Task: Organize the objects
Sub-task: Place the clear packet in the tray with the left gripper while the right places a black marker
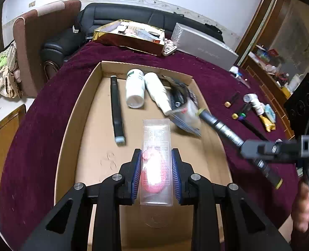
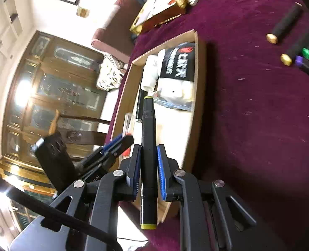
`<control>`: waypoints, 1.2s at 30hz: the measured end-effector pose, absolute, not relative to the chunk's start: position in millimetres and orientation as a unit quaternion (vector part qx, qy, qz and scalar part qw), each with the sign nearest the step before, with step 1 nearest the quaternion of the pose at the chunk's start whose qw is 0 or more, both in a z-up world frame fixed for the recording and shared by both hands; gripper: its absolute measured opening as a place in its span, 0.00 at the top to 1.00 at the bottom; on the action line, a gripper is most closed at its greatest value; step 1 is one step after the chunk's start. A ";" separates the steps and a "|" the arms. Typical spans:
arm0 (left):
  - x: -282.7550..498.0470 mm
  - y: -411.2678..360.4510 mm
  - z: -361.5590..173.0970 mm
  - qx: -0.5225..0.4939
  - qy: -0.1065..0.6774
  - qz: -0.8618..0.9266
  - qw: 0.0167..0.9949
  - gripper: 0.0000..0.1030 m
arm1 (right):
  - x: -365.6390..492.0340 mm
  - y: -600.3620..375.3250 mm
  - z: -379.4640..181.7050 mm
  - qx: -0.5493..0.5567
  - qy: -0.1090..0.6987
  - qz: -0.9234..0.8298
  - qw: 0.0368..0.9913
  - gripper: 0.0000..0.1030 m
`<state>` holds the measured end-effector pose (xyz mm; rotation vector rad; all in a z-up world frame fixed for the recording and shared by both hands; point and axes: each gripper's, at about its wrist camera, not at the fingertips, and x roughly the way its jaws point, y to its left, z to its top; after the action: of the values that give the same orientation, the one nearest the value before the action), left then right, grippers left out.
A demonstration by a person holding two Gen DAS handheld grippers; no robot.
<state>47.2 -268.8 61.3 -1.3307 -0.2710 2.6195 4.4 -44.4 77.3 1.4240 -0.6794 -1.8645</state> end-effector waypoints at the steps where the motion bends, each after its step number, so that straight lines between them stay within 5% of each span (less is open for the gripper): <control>1: 43.3 -270.1 60.6 -0.452 -0.089 0.883 0.095 0.77 | 2.9 -51.1 74.9 0.551 -0.255 -0.718 0.340 0.87; 24: -6.5 -302.8 32.7 -0.499 -0.149 0.850 0.077 0.76 | -7.8 -127.9 58.6 0.523 -0.040 -0.816 0.241 0.86; 36: 21.4 -315.1 54.0 -0.452 -0.197 0.868 0.067 0.54 | 32.3 -123.7 101.6 0.423 0.038 -0.880 0.214 0.51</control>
<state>21.4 -315.1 54.0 -1.3616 -0.5937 2.6146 32.3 -123.7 101.6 1.1730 0.1066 -2.4406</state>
